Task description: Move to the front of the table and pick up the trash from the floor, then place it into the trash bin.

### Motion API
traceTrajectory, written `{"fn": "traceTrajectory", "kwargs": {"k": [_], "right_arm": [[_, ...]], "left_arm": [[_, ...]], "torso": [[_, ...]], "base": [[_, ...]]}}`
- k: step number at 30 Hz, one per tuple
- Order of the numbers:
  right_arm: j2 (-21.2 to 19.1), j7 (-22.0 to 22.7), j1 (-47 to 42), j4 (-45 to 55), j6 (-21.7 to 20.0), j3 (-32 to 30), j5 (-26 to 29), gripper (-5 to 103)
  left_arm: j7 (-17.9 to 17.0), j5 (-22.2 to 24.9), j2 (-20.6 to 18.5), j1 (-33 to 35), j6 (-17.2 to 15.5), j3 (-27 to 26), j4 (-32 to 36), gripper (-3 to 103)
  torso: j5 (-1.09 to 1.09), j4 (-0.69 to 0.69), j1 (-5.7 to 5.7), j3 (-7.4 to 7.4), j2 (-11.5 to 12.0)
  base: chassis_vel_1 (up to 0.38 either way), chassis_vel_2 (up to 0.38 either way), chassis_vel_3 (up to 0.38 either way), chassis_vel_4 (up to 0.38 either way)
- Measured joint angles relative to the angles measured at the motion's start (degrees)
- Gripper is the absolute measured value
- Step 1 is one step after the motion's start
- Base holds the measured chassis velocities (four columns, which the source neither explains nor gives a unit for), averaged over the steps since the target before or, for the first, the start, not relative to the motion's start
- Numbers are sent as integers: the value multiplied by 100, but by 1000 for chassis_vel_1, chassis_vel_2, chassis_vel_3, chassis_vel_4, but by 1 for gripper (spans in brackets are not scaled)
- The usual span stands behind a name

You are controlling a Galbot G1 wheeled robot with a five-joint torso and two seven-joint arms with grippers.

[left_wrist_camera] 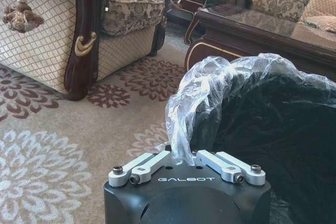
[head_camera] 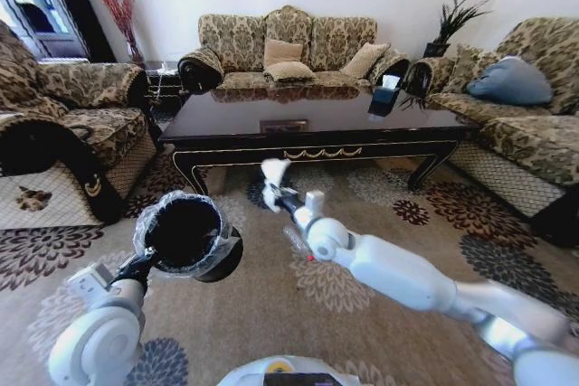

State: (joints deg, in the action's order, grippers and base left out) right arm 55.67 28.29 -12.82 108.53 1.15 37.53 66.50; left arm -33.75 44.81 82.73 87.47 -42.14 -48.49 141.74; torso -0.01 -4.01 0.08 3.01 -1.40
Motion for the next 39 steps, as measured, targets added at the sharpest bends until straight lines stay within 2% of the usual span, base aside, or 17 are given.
{"fn": "traceTrajectory", "kwargs": {"k": [11,15,17,23,28,29,31,35,37,39], "right_arm": [[399,-300,643,265,326,553,293,0],[513,-546,673,292,506,855,102,0],[725,-679,704,248,594,1057,-16,0],[1163,-732,667,76,636,1374,-262,0],[1139,-751,582,-90,636,1549,-709,-1],[1094,-753,564,-100,635,1560,-748,3],[1047,-755,549,-100,628,1566,-764,3],[874,-772,525,-81,615,1630,-934,24],[850,-779,524,-77,618,1647,-985,24],[752,-807,529,-60,651,1738,-1233,35]], "left_arm": [[4,44,7,-109,0,31,-127,3],[5,77,-11,-174,1,45,-205,3],[11,103,-28,-215,0,48,-245,3],[41,114,-32,-260,0,37,-306,3],[69,127,-37,-260,0,11,-275,3],[70,126,-38,-258,1,9,-275,3],[70,126,-39,-255,0,9,-275,3],[73,124,-45,-240,1,3,-252,3],[74,125,-46,-237,0,1,-248,3],[75,119,-42,-214,0,-7,-232,3]], "torso": [[0,0,0,0,-2],[1,-2,0,0,-2],[0,0,0,0,-2],[0,1,0,0,-2],[1,-1,0,-1,-2],[1,-3,0,0,-2],[1,-2,0,-1,-2],[1,0,0,-1,-2],[1,0,0,-1,-2],[2,0,0,-1,-1]], "base": [[0,0,0,0],[0,0,0,0],[0,0,0,0],[0,0,0,0],[0,0,0,0],[0,0,0,0],[0,0,0,0],[0,0,0,0],[0,0,0,0],[0,0,0,0]]}}
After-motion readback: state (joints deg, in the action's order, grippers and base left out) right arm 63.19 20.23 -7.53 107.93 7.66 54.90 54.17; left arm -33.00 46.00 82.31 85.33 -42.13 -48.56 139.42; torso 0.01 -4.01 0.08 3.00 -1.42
